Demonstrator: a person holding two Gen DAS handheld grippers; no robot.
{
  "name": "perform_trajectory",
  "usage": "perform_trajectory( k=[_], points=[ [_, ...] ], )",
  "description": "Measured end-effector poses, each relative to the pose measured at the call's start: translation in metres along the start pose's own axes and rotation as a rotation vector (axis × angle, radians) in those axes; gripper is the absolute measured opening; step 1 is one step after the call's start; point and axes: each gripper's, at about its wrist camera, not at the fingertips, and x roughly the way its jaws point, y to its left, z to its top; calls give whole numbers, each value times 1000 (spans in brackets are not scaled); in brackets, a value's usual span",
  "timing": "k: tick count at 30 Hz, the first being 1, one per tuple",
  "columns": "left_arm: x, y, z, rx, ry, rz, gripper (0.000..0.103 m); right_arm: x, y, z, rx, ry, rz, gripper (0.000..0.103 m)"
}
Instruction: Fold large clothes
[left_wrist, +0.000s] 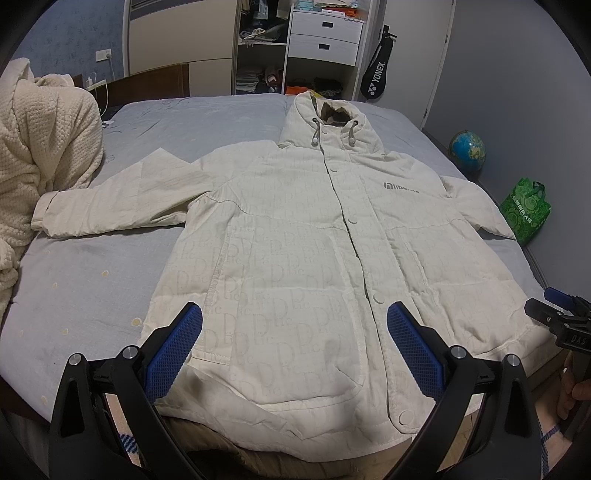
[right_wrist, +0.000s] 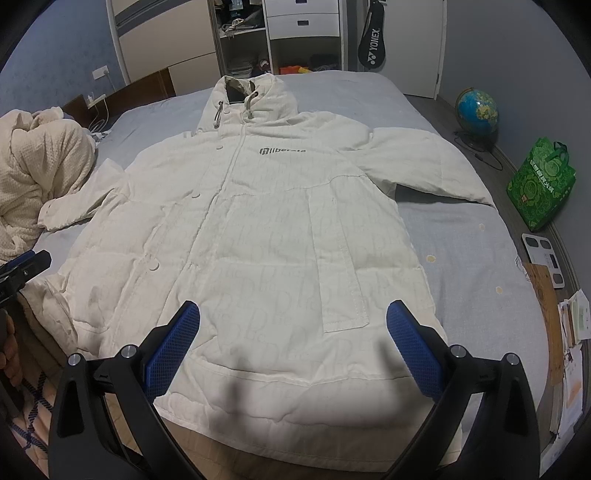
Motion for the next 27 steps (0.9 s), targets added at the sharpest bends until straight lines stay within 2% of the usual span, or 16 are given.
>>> perform_trajectory(
  k=[27],
  points=[
    [-7, 5, 3, -18, -19, -13, 96, -1, -1, -1, 7, 1, 3, 97]
  ],
)
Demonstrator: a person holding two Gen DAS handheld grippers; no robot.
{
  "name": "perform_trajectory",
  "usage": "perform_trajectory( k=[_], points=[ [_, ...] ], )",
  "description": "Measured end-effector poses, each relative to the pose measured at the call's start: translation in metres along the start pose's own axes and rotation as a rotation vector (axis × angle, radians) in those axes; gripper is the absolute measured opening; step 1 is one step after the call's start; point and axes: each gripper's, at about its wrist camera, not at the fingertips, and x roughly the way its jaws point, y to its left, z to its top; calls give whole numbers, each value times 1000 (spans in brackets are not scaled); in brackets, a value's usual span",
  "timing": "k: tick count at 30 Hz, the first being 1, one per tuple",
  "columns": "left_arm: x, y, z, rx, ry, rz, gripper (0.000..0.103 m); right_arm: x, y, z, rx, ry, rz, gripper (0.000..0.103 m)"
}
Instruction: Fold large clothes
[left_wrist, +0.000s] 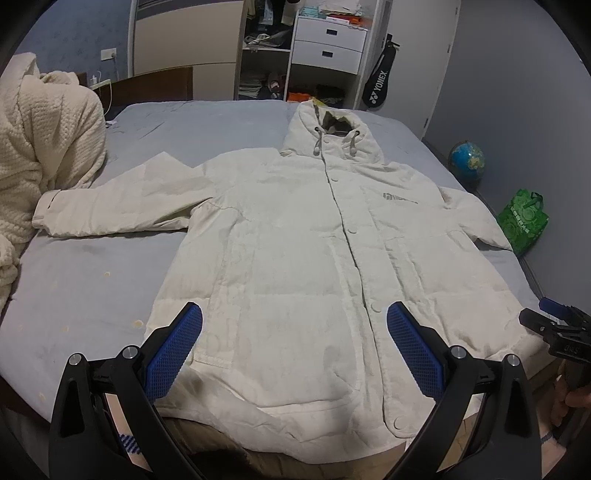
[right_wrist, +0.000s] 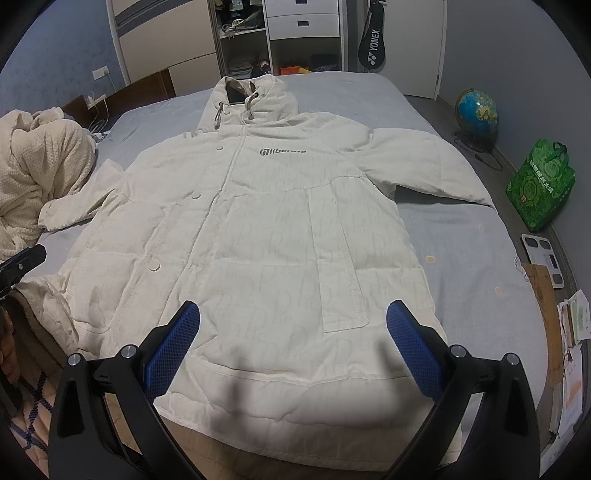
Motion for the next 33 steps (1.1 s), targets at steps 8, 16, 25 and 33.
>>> perform_trajectory(
  k=[8, 16, 25, 33],
  points=[
    [10, -18, 19, 103, 25, 18, 96, 2, -17, 7, 88, 36, 55, 97],
    [29, -21, 57, 160, -6, 21, 96, -5, -82, 30, 186, 10, 54, 97],
    [74, 24, 86, 70, 73, 63, 96, 19, -208, 54, 426, -12, 118, 97],
    [96, 67, 68, -8, 181, 134, 96, 78, -315, 66, 761, -31, 210, 97]
  ],
)
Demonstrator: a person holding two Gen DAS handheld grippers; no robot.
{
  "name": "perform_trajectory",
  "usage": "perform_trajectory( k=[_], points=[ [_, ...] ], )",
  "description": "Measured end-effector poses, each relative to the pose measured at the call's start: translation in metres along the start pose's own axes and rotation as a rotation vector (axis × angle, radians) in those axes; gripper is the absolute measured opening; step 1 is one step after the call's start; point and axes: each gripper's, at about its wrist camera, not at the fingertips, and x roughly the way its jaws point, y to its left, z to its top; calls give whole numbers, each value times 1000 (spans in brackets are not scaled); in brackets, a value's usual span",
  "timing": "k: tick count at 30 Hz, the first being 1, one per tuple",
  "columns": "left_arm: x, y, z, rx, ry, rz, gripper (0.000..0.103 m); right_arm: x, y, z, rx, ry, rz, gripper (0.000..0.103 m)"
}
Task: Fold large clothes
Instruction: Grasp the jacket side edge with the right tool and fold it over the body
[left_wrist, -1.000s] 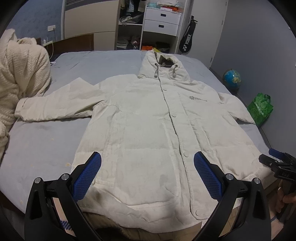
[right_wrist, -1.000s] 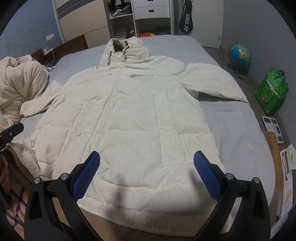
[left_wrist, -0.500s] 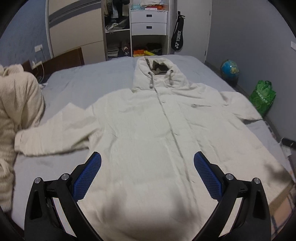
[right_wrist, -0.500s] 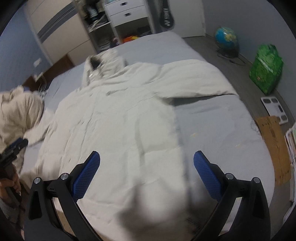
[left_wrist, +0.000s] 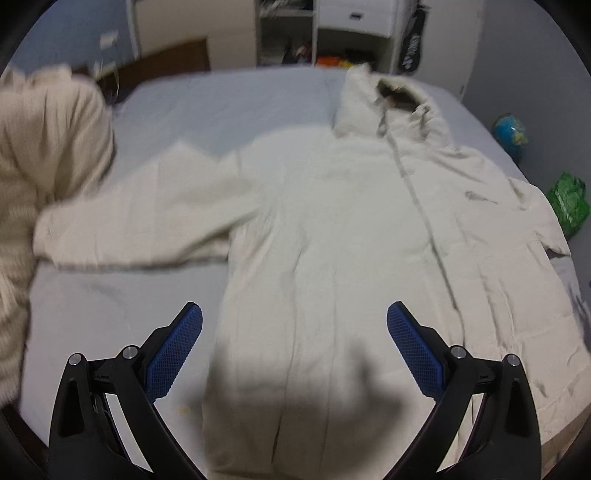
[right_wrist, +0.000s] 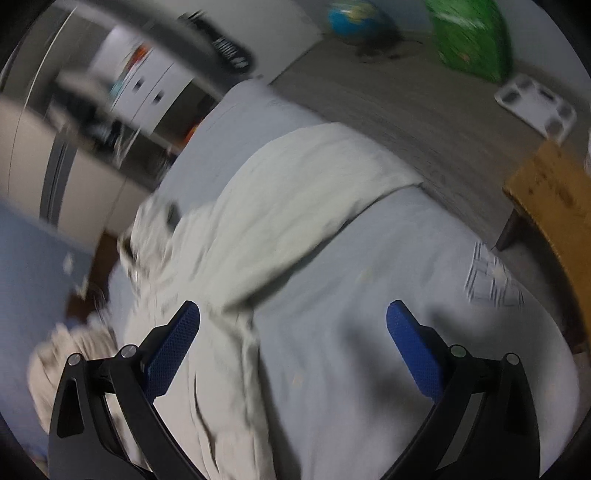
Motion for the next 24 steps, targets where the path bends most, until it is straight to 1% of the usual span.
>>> perform_trajectory(
  k=[1, 4, 6, 9, 10, 12, 14, 16, 18, 21, 24],
  points=[
    [1, 8, -1, -39, 8, -8, 96, 6, -9, 11, 44, -8, 14, 97],
    [0, 23, -2, -126, -8, -14, 96, 20, -27, 31, 142, -17, 61, 97],
    [1, 29, -3, -166, -9, -15, 96, 28, -33, 40, 175, -18, 85, 97],
    [1, 36, -2, -209, -26, -31, 96, 43, -35, 52, 185, -9, 99, 95],
    [1, 38, -2, -222, -31, -37, 96, 47, -35, 55, 186, -7, 98, 93],
    [1, 41, -2, -242, -37, -34, 96, 58, -36, 59, 199, 6, 106, 85],
    [1, 43, -2, -257, -49, -33, 96, 73, -38, 62, 234, 33, 111, 71],
    [0, 44, -2, -265, -57, -30, 96, 86, -43, 64, 281, 45, 110, 65],
    [0, 44, -1, -266, -63, -33, 96, 92, -48, 68, 318, 30, 123, 63],
    [0, 45, -1, -267, -67, -31, 96, 94, -59, 74, 392, -15, 153, 63],
    [1, 45, -1, -270, -65, -32, 96, 94, -63, 84, 437, -58, 159, 59]
  ],
)
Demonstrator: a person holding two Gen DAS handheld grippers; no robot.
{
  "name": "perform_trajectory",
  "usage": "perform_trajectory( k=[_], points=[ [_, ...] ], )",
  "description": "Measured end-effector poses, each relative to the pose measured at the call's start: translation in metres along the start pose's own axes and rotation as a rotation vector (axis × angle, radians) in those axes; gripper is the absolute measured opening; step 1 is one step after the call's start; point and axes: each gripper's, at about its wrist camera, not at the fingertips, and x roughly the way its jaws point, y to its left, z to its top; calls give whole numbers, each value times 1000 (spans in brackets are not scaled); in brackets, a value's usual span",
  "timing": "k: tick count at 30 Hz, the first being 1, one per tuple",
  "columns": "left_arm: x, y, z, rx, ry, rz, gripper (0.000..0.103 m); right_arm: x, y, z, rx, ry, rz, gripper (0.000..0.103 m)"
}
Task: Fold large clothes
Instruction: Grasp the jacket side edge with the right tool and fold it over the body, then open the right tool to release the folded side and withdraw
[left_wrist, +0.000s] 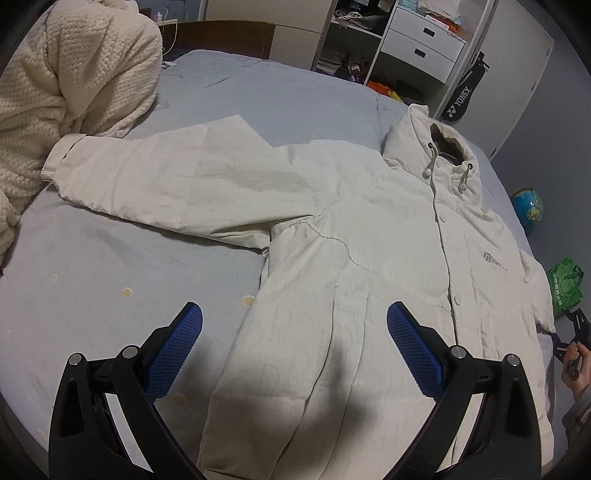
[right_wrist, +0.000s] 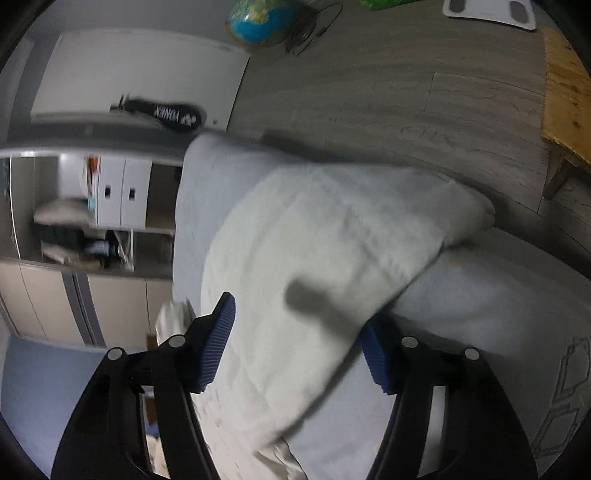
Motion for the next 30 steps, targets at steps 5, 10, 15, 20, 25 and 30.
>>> perform_trajectory(
  k=[5, 10, 15, 20, 25, 30],
  points=[
    [2, 0, 0, 0, 2, 5, 96, 6, -3, 8, 35, -28, -17, 23],
    [2, 1, 0, 5, -4, 6, 96, 3, -11, 6, 41, -50, -3, 11],
    [1, 3, 0, -5, -11, -4, 96, -16, 6, -3, 18, -87, 89, 8],
    [-3, 5, 0, -20, -24, -21, 96, -31, 63, -18, -105, -92, 188, 7],
    [-8, 9, -1, -40, -42, -43, 96, -36, 127, -48, -260, -44, 242, 6],
    [-14, 15, 0, -73, -66, -86, 96, -32, 183, -101, -426, 18, 262, 5]
  ],
)
